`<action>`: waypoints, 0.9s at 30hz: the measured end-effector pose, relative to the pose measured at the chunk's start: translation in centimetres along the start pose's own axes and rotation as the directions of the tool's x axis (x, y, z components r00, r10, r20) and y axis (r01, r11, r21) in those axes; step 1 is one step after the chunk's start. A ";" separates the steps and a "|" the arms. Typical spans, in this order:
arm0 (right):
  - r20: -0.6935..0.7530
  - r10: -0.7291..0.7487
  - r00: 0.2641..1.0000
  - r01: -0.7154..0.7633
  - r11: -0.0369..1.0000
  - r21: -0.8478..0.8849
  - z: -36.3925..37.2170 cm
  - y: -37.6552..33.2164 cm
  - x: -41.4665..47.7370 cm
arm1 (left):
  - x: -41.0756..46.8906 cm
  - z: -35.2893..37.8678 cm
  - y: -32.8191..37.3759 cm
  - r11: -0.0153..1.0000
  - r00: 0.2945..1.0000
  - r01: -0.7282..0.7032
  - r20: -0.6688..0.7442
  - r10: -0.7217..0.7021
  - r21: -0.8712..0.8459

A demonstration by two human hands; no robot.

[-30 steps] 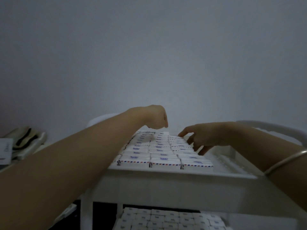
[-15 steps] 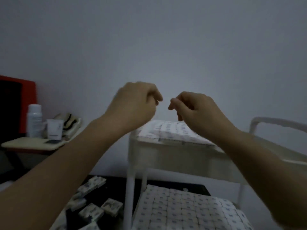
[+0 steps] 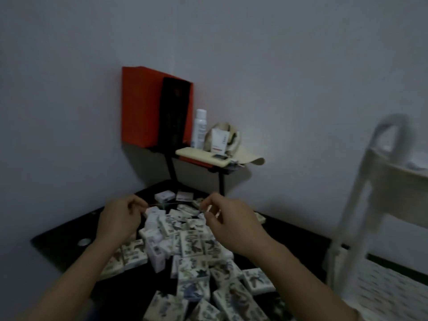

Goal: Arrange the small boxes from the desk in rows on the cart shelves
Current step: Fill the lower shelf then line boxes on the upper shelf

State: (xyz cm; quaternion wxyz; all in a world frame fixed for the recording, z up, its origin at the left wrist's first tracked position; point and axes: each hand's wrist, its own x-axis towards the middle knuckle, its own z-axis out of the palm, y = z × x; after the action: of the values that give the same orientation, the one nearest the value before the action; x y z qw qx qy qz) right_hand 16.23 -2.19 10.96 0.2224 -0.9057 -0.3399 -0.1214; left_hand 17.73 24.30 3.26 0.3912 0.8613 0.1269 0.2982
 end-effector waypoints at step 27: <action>0.451 0.261 0.854 -0.103 0.933 -0.346 16.9 2.1 18.2 | 3.3 -1.1 -13.0 0.835 0.851 0.444 0.445 -0.280 -0.325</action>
State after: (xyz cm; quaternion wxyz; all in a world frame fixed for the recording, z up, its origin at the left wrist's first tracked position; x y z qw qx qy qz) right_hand 32.27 14.89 2.34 -0.0047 -0.9584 -0.2734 0.0820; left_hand 19.84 35.07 -4.53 0.6324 0.7579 0.1463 0.0648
